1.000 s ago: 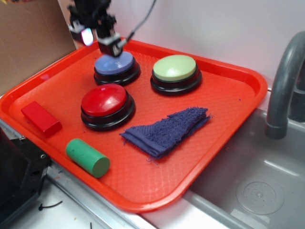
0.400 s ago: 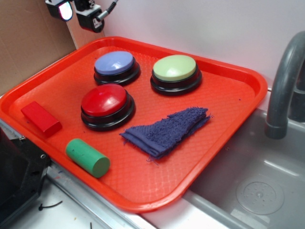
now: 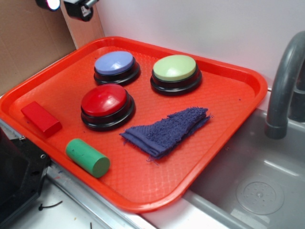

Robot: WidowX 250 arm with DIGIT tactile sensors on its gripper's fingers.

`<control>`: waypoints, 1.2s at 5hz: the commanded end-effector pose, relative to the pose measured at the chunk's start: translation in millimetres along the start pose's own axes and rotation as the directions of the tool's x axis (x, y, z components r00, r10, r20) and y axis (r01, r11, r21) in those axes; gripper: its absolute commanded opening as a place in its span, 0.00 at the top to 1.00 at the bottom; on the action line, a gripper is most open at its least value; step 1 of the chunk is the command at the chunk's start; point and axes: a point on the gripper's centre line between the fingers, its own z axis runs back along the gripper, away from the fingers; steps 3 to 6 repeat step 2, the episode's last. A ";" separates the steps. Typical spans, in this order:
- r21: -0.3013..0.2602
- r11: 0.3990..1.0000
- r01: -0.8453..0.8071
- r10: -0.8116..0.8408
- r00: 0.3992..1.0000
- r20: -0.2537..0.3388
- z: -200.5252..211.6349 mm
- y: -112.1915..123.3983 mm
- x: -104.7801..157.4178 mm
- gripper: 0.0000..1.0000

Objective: Push the purple button.

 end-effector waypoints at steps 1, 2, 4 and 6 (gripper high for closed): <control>-0.011 0.999 -0.036 0.037 0.996 0.085 44.4 10.4 0.8 0.00; 0.022 0.999 -0.043 0.041 0.995 0.086 51.2 9.8 -2.3 0.00; 0.022 0.999 -0.043 0.041 0.995 0.086 51.2 9.8 -2.3 0.00; 0.022 0.999 -0.043 0.041 0.995 0.086 51.2 9.8 -2.3 0.00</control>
